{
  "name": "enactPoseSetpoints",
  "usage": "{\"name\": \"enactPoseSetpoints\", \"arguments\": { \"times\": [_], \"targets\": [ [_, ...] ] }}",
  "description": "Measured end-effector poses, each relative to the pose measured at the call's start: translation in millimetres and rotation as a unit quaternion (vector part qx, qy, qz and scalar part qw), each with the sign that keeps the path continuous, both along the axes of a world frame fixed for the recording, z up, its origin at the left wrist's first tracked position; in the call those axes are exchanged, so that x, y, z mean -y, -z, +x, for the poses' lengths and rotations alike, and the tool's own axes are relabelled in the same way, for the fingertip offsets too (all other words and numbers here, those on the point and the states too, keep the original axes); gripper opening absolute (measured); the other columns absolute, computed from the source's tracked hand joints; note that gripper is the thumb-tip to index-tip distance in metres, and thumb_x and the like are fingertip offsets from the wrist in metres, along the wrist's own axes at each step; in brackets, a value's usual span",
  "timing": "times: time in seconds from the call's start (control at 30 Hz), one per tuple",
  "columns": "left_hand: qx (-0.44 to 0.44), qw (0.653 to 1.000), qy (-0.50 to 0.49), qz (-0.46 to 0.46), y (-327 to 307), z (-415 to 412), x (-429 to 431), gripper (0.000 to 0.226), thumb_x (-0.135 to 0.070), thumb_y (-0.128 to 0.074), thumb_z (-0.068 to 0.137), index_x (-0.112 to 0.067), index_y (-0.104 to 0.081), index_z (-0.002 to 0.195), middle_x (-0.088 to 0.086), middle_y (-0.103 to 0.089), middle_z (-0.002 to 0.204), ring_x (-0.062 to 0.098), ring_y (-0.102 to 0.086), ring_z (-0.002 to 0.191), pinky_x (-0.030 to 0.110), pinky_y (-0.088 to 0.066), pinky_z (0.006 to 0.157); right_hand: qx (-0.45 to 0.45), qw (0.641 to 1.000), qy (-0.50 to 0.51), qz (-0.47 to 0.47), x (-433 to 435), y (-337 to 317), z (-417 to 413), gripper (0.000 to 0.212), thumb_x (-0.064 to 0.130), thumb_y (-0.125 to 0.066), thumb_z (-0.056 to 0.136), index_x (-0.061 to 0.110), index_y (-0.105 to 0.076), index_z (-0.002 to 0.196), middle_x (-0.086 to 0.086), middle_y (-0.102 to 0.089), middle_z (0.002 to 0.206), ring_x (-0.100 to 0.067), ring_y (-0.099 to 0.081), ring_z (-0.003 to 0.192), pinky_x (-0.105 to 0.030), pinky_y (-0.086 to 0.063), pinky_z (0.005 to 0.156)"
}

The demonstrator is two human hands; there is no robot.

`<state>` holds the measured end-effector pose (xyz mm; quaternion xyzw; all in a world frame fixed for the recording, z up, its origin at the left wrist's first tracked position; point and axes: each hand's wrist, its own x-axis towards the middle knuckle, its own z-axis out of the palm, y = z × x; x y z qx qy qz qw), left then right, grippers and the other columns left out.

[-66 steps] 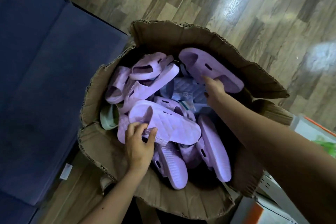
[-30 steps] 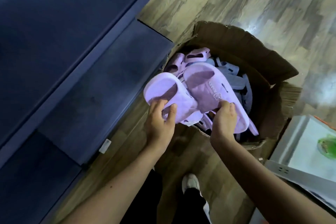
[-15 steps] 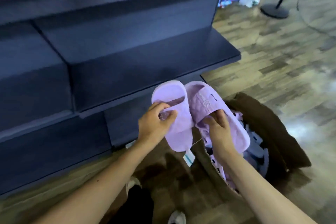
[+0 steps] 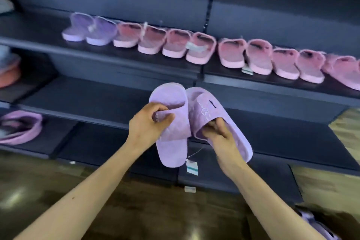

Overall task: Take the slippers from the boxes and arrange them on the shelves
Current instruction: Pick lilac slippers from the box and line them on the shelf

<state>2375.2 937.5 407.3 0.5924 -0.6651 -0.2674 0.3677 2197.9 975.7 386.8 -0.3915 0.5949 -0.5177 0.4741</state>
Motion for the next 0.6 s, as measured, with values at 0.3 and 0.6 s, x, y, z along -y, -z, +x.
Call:
{"name": "enactPoseSetpoints", "arguments": {
  "times": [0.3,0.6],
  "targets": [
    [0.050,0.986,-0.133,-0.083,-76,251,59,0.020,-0.033,-0.068,0.078,-0.044,-0.053,0.071,-0.030,-0.055,0.073,-0.014,-0.051,0.069,0.005,-0.033,0.066,0.094,0.978,-0.170,-0.075,113,-57,251,0.039,-0.004,-0.061,0.072,0.030,-0.072,0.086,0.002,-0.074,0.095,-0.025,-0.064,0.106,-0.046,-0.040,0.106],
    [0.046,0.970,-0.200,-0.131,-104,369,137,0.010,-0.030,-0.068,0.081,-0.032,-0.065,0.089,-0.023,-0.059,0.090,-0.001,-0.051,0.072,0.016,-0.037,0.070,0.108,0.961,-0.244,-0.073,214,-92,378,0.042,0.008,-0.059,0.059,0.019,-0.067,0.099,-0.003,-0.071,0.106,-0.028,-0.061,0.109,-0.050,-0.040,0.105]
  ]
}}
